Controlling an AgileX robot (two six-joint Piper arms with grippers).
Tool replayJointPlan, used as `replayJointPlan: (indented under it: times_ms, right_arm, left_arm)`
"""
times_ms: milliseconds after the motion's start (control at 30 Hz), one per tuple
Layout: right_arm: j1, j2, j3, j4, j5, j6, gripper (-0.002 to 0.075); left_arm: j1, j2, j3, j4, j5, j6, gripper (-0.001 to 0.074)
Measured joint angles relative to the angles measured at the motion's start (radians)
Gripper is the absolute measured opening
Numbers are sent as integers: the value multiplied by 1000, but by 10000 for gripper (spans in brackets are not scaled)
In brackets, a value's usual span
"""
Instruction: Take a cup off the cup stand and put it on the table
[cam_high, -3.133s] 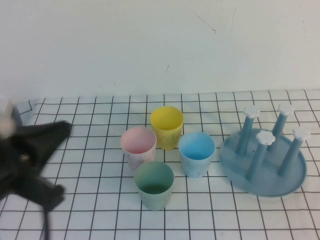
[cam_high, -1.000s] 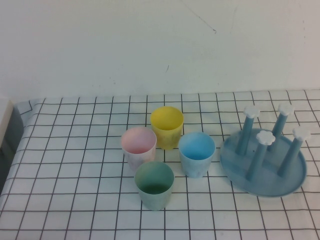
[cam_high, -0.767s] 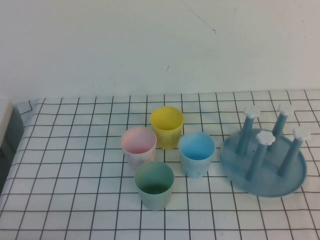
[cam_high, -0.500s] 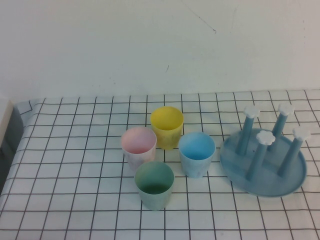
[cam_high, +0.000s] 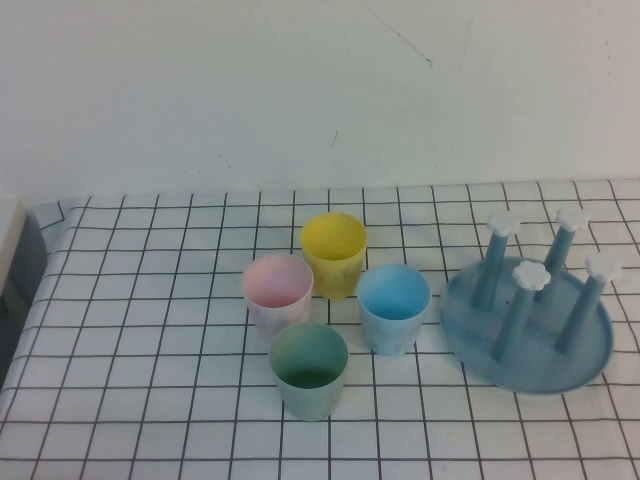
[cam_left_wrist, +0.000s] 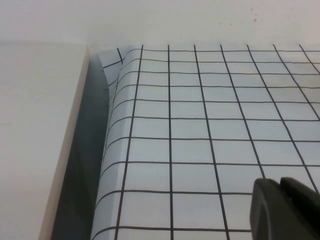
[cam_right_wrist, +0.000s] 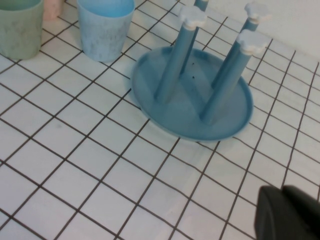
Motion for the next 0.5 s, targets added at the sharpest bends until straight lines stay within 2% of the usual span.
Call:
replayJointPlan:
  times_ms: [367, 500]
  right_arm:
    - [0, -2, 7, 0, -13, 0, -1]
    - [-40, -35, 48, 0, -157, 0, -1]
  left_arm:
    - [0, 0, 0, 0, 2, 0, -2]
    - [0, 0, 0, 0, 2, 0, -2]
